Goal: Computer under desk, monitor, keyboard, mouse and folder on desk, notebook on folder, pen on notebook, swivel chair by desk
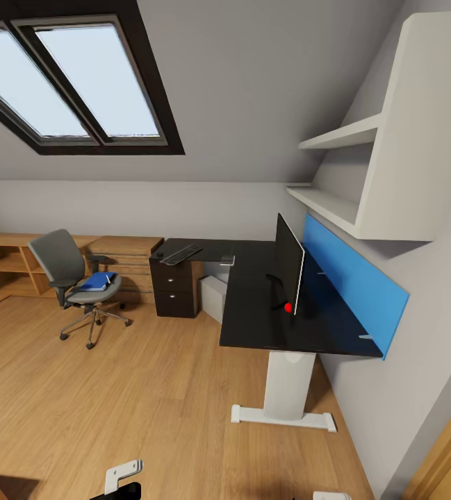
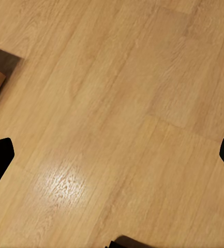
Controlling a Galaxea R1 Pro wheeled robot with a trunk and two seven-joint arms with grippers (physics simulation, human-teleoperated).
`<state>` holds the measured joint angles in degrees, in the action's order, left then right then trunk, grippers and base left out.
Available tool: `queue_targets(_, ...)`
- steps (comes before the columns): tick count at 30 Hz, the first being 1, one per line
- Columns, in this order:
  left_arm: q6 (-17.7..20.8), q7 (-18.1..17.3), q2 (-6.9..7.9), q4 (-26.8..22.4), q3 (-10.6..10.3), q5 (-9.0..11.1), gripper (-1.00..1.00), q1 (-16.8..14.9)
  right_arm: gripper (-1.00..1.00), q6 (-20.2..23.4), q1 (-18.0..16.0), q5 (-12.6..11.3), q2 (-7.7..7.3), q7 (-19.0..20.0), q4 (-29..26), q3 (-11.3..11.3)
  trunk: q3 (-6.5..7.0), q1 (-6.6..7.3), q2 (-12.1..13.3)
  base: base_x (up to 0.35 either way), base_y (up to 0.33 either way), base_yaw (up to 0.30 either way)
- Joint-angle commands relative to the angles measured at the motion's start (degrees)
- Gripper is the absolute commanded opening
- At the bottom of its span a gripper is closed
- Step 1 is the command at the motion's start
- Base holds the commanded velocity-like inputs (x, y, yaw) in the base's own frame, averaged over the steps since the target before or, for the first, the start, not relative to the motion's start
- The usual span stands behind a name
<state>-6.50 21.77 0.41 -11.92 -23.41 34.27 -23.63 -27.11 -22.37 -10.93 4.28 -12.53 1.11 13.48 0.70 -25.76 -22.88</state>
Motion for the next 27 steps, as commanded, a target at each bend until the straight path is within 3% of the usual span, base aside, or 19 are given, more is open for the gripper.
queue_targets(1,-0.18,0.22,0.03,-0.03,-0.49,0.58,1.0,-0.01,1.0,-0.22,-0.04,-0.48,0.03,-0.13,0.12,0.5,-0.02,-0.02,-0.04,0.0,0.0,0.0)
queue_targets(27,-0.27,0.29,0.04,-0.01,-0.44,0.62,1.0,-0.01,1.0,-0.2,-0.04,-0.59,0.32,-0.36,0.15,0.51,-0.02,-0.02,-0.04,0.0,0.0,0.0)
